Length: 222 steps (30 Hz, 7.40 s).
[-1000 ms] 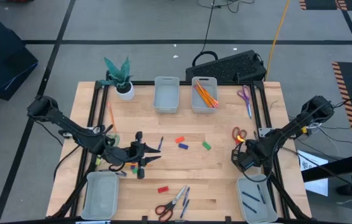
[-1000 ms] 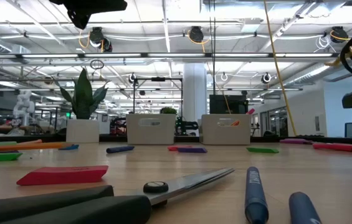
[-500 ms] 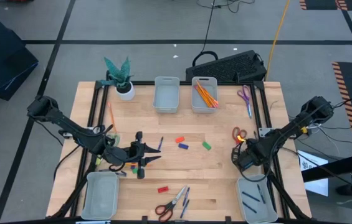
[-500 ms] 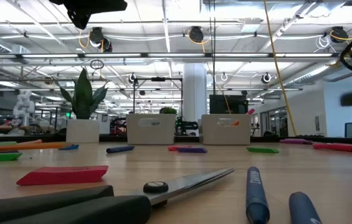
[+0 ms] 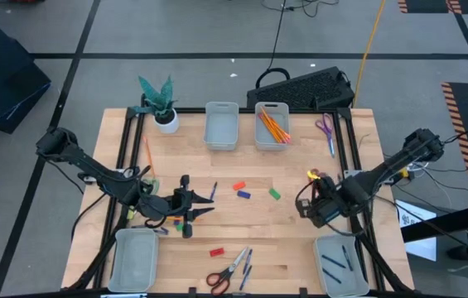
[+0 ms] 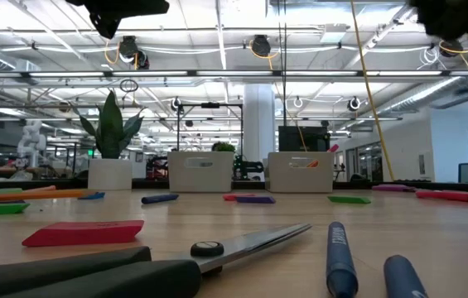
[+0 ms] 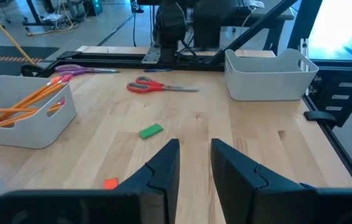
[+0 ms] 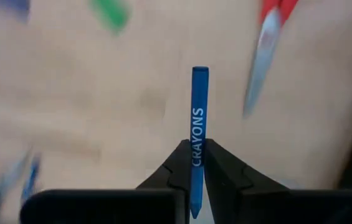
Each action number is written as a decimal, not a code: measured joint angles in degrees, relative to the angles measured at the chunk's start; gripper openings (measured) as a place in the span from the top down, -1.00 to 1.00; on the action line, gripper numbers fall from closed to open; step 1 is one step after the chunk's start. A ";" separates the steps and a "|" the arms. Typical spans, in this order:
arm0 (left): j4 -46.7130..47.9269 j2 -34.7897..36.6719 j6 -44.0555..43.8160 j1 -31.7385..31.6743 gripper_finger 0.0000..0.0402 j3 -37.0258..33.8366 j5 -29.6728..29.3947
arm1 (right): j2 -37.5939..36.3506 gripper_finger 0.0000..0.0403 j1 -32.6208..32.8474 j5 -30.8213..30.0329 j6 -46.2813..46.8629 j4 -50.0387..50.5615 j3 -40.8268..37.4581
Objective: Sort crayons/erasers/pens/pencils in bins
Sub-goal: Put the blue crayon into the bottom right bin
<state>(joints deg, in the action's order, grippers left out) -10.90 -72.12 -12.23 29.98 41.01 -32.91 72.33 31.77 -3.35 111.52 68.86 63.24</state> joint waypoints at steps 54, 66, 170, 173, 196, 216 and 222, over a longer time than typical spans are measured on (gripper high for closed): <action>-0.08 0.00 0.00 0.00 0.53 0.00 0.00 | 4.07 0.35 -25.97 -5.17 -42.63 9.15 -2.54; -0.07 0.00 0.00 -0.02 0.53 0.00 0.00 | 4.52 0.30 -52.52 3.62 -74.72 -1.13 -25.04; -0.07 0.02 0.00 -0.01 0.53 0.00 0.00 | 23.00 0.88 -64.28 10.25 -89.64 -7.49 -26.16; -0.07 0.02 0.00 0.00 0.53 0.00 0.00 | 23.00 0.89 -64.28 10.39 -89.66 -7.53 -26.16; -0.09 0.02 0.00 -0.02 0.53 0.00 0.00 | -17.52 0.88 -41.42 20.02 -65.12 -8.57 -14.04; -0.09 0.02 0.00 -0.01 0.53 -0.02 0.00 | 1.11 0.88 19.88 14.96 -1.43 -25.20 -7.62; -0.08 0.02 0.00 -0.01 0.53 -0.02 0.00 | 4.35 0.79 21.40 13.82 -3.48 -21.21 -8.12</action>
<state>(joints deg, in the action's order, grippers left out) -10.97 -72.10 -12.23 29.96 40.99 -32.91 76.68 53.17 10.47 108.04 47.65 55.12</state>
